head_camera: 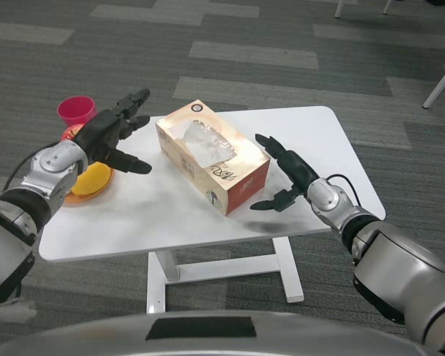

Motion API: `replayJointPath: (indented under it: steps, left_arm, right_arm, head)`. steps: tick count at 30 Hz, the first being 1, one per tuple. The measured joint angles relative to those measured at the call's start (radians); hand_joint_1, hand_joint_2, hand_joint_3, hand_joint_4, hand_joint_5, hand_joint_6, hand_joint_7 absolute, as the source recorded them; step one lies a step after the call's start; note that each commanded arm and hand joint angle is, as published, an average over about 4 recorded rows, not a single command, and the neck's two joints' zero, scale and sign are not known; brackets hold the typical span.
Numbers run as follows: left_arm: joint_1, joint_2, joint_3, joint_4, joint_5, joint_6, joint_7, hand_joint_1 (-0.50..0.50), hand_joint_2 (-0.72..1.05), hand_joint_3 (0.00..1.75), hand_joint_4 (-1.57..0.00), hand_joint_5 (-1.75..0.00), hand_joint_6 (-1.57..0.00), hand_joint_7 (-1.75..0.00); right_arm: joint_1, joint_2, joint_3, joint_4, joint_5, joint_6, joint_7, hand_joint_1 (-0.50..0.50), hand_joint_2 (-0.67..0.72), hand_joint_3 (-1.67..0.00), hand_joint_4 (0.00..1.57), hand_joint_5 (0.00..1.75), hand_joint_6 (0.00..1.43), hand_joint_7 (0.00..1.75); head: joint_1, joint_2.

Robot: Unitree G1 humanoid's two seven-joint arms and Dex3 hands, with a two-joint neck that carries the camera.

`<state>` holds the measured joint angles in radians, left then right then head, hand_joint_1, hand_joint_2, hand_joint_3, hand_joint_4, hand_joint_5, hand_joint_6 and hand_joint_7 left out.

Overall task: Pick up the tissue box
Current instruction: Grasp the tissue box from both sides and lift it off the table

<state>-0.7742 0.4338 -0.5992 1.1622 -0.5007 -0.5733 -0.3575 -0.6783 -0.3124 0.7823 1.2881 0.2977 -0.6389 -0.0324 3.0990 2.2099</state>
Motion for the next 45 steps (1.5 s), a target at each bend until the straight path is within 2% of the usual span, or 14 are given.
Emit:
replayJointPath:
  steps: [11, 13, 30, 34, 38, 45]
  left_arm:
    - [-0.001, -0.020, -0.002, 0.005, 0.000, 0.000, 0.000, 0.50, 0.69, 0.04, 0.00, -0.41, 0.00, 0.00]
    - [-0.001, -0.022, -0.002, 0.005, 0.000, 0.000, 0.000, 0.50, 0.69, 0.09, 0.00, -0.41, 0.00, 0.00]
    - [-0.001, -0.025, -0.002, 0.006, -0.001, 0.000, 0.000, 0.50, 0.69, 0.09, 0.00, -0.41, 0.00, 0.00]
    - [-0.001, -0.025, -0.003, 0.006, -0.003, 0.000, 0.000, 0.50, 0.69, 0.09, 0.00, -0.41, 0.00, 0.00]
    - [0.000, -0.026, -0.003, 0.006, -0.005, -0.001, 0.000, 0.50, 0.69, 0.09, 0.00, -0.41, 0.00, 0.00]
    - [0.000, -0.026, -0.003, 0.006, -0.006, -0.001, 0.000, 0.50, 0.69, 0.07, 0.00, -0.41, 0.00, 0.00]
  right_arm:
    - [-0.057, 0.016, 0.037, 0.092, -0.001, 0.014, -0.040, -0.46, -0.16, -0.48, 0.03, 0.00, 0.00, 0.14]
    - [-0.058, 0.016, 0.041, 0.094, -0.001, 0.014, -0.042, -0.46, -0.16, -0.48, 0.03, 0.00, 0.00, 0.14]
    - [-0.059, 0.028, 0.128, 0.098, 0.000, 0.026, -0.048, -0.46, -0.16, -0.48, 0.07, 0.00, 0.00, 0.14]
    - [-0.056, 0.028, 0.132, 0.089, 0.000, 0.027, -0.048, -0.46, -0.16, -0.48, 0.09, 0.10, 0.00, 0.14]
    - [-0.044, 0.029, 0.143, 0.071, 0.001, 0.027, -0.050, -0.46, -0.16, -0.48, 0.10, 0.10, 0.00, 0.14]
    - [0.005, 0.033, 0.157, 0.017, 0.001, 0.027, -0.045, -0.46, -0.16, -0.40, 0.14, 0.19, 0.00, 0.14]
  head:
    - [-0.009, -0.007]
    - [-0.010, -0.008]
    - [-0.015, -0.006]
    - [-0.015, -0.009]
    - [-0.014, -0.010]
    - [-0.008, -0.016]
